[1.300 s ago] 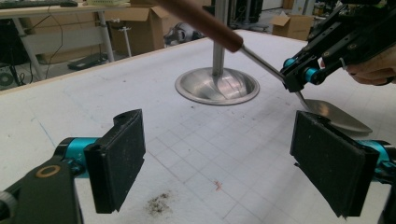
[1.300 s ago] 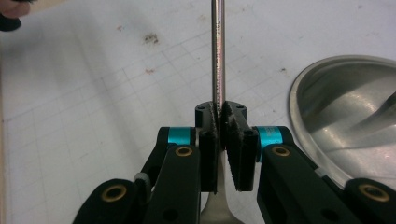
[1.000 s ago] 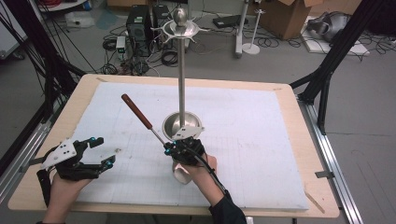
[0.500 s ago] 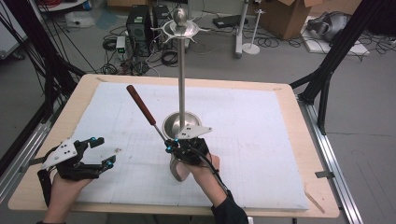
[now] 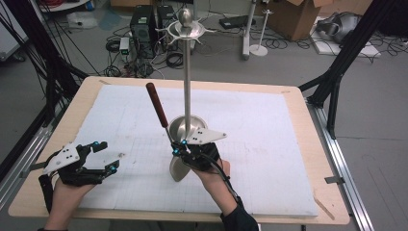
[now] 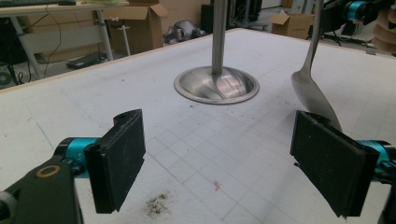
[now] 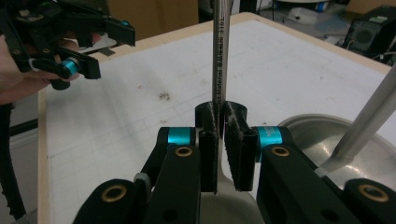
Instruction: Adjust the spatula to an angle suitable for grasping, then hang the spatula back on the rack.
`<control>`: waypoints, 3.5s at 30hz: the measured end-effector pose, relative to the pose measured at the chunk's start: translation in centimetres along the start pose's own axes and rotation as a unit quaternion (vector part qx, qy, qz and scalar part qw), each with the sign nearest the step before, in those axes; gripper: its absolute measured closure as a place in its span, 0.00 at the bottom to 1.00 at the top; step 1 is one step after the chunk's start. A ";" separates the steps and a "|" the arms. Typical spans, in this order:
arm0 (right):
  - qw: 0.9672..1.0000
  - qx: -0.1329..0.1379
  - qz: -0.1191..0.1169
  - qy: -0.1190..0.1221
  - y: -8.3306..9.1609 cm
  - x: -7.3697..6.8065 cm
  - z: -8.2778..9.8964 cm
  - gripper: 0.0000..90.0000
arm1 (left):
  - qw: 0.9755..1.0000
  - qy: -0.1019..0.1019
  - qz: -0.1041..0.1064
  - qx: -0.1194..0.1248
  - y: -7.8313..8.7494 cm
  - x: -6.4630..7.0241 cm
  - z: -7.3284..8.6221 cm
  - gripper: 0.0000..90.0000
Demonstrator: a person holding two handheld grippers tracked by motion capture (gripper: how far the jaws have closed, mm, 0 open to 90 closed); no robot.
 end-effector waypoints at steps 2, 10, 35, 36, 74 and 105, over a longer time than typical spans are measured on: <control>1.000 0.008 -0.002 0.004 0.3 -0.2 -0.2 0.94 | 1.000 0.000 -0.001 0.000 0.0 0.0 0.0 0.21; 1.000 0.027 -0.006 0.000 1.6 -0.5 -0.4 0.94 | 1.000 0.000 0.002 -0.001 -0.2 -0.1 0.1 0.20; 0.996 0.081 0.016 -0.018 6.1 0.8 -0.2 0.94 | 1.000 0.000 0.003 -0.004 -0.8 0.1 0.0 0.21; 0.996 0.082 0.018 -0.019 6.3 1.0 -0.2 0.94 | 1.000 0.001 0.004 -0.003 -0.8 0.2 0.0 0.21; 0.985 0.154 0.057 -0.056 9.7 4.2 -1.3 0.94 | 1.000 0.000 0.007 -0.008 -1.1 0.2 0.2 0.21; 0.983 0.158 0.076 -0.058 9.5 5.7 -2.3 0.94 | 1.000 0.001 0.010 -0.011 -1.2 0.3 0.4 0.20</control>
Point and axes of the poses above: each handheld gripper's, and its own axes: y roughly backward along the jaws, z roughly out of its underside, x roughly to its right, the point moved 3 cm from there along -y, roughly forward along the jaws
